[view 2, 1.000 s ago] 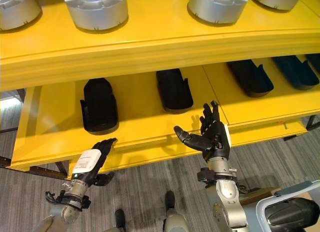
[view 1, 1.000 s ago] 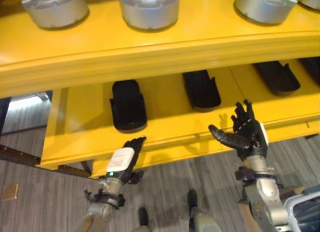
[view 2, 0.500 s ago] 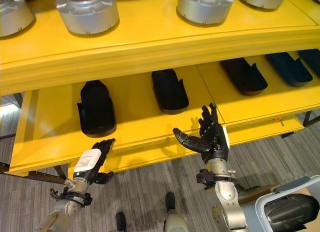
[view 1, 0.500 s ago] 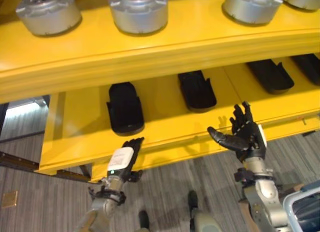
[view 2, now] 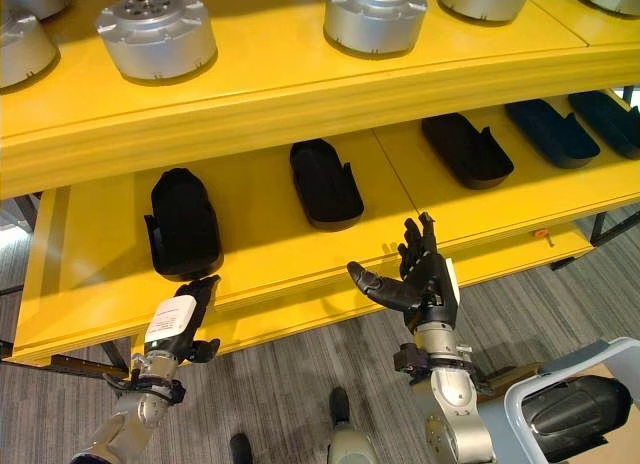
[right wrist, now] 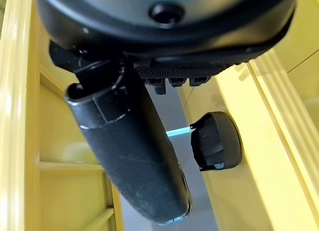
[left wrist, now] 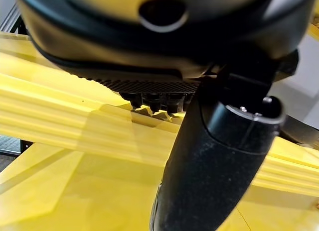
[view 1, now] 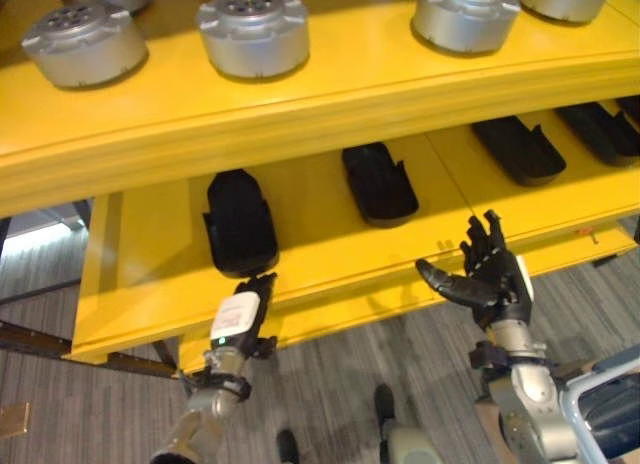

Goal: Move parts from the plastic box to the shelf.

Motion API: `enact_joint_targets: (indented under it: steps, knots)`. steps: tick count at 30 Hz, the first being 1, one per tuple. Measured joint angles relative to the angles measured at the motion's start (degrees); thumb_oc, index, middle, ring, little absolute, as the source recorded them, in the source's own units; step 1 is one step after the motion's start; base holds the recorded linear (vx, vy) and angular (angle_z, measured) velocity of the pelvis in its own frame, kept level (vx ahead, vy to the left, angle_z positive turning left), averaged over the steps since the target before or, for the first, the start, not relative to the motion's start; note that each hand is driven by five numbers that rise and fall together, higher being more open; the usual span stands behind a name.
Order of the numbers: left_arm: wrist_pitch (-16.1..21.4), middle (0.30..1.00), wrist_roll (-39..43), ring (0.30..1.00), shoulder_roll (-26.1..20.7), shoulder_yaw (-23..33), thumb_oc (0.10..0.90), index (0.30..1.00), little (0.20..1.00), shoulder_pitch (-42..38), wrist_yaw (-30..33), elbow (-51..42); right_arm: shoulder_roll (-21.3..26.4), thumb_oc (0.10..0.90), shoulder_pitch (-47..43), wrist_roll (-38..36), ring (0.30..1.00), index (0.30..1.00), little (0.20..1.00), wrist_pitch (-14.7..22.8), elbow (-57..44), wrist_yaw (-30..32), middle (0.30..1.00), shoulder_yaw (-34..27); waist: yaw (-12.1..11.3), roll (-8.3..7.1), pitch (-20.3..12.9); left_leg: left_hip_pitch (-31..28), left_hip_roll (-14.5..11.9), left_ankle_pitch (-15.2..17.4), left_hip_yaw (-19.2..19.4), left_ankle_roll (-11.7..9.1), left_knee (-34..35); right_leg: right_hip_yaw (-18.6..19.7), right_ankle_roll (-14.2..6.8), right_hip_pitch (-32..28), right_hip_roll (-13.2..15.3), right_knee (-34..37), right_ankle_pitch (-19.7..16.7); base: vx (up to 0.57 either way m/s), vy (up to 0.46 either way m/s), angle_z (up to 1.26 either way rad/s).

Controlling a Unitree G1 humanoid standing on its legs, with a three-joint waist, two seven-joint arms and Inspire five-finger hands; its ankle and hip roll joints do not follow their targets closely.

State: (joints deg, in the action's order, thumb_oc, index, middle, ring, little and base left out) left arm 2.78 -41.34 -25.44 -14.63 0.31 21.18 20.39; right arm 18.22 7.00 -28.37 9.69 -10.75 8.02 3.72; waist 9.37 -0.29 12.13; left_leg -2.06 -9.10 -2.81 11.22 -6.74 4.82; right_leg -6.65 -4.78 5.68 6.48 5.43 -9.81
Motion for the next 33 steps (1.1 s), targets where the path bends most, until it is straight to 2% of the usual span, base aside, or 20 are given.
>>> enact_joint_targets:
  steps: [7,14,21,33]
  knots:
    - [-0.7,1.0,0.1,1.0,0.0,-0.9,0.9,1.0,1.0,-2.9,1.2,4.2,-0.5,0.9,1.7,-1.1,1.0,1.0,1.0,0.0,0.0,0.0,1.0,0.0,0.0,-0.85,-1.1,-0.1,0.0,0.0,0.3,0.0,0.0,0.1,0.0,0.1,0.0,0.0,0.0,0.0,0.0,0.0]
    - [-1.6,1.0,0.5,1.0,0.0,-1.6,0.9,1.0,1.0,-6.3,2.6,8.9,-0.6,0.9,2.3,-1.1,1.0,1.0,1.0,0.0,0.0,0.1,1.0,0.2,0.2,-0.86,-1.8,0.1,0.1,0.3,1.2,0.4,0.0,1.0,0.0,0.9,0.0,0.0,-0.1,0.0,0.003,-0.06]
    - [-3.0,1.0,0.5,1.0,-0.1,-1.6,0.9,1.0,1.0,-8.1,3.5,10.9,-0.5,0.9,2.3,-1.1,1.0,1.0,1.0,0.0,0.0,0.1,1.0,0.3,1.3,-0.87,-1.8,0.4,0.1,0.3,1.3,0.4,0.0,1.0,0.0,1.2,0.0,0.0,-0.1,0.0,0.0,0.0]
    - [-4.2,1.0,0.7,1.0,-0.1,-2.1,0.9,1.0,1.0,-10.7,4.4,12.8,-0.6,0.9,3.1,-1.1,1.0,1.0,1.0,0.0,0.0,0.3,1.0,1.2,1.5,-0.85,-1.8,0.9,0.1,0.0,1.7,0.0,0.0,1.4,-0.4,1.9,0.0,0.0,-0.4,0.0,0.0,0.0]
